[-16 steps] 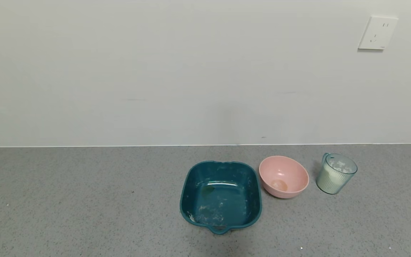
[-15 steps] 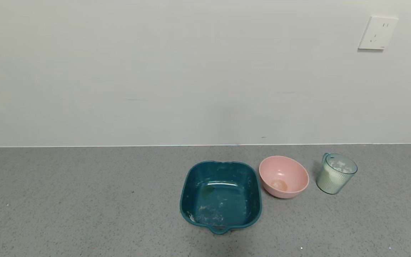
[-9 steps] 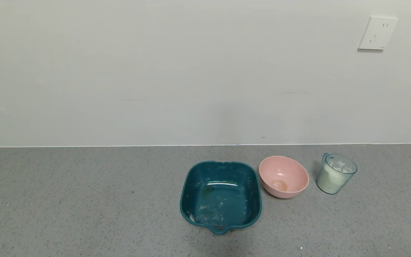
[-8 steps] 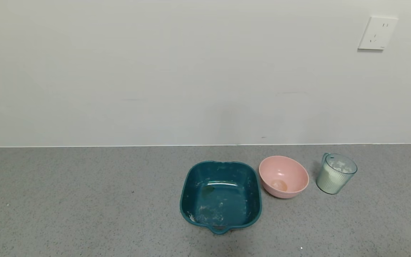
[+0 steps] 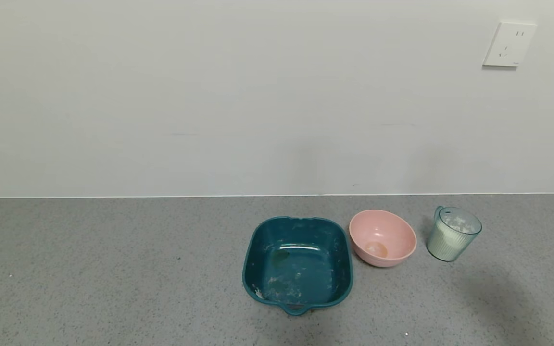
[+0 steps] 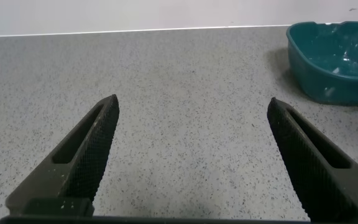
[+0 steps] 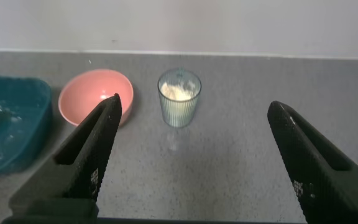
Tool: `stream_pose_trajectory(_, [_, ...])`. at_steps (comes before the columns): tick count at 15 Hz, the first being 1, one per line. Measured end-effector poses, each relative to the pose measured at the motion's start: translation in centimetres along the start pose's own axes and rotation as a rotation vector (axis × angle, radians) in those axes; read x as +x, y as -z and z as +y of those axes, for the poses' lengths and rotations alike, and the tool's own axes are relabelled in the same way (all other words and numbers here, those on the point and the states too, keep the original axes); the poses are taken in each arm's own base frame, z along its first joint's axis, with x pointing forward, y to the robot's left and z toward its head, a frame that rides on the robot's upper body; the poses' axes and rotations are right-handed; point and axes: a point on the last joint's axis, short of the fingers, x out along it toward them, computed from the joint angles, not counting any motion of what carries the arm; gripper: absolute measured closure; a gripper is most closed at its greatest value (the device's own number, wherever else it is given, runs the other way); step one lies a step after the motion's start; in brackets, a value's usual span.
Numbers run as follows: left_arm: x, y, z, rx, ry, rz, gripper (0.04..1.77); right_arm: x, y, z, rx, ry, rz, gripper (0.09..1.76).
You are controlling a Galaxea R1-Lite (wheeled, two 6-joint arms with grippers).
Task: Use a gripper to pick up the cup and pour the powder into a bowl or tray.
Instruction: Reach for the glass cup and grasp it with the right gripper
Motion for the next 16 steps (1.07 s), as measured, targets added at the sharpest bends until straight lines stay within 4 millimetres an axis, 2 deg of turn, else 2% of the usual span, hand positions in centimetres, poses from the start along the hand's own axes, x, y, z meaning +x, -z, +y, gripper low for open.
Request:
stream_pose_trajectory(4, [0.0,0.0,0.0,0.0,0.001,0.0,0.09,4.8,3.2,-0.1,0.0,0.002,0.193,0.14])
stream_pose_trajectory(10, [0.0,0.0,0.0,0.0,0.001,0.0,0.09,8.9,7.9,0.1,-0.003,-0.007,0.287,0.14])
stream_pose_trajectory(16, [0.0,0.0,0.0,0.0,0.001,0.0,0.09,13.1,10.5,0.0,0.015,-0.001,0.311,0.14])
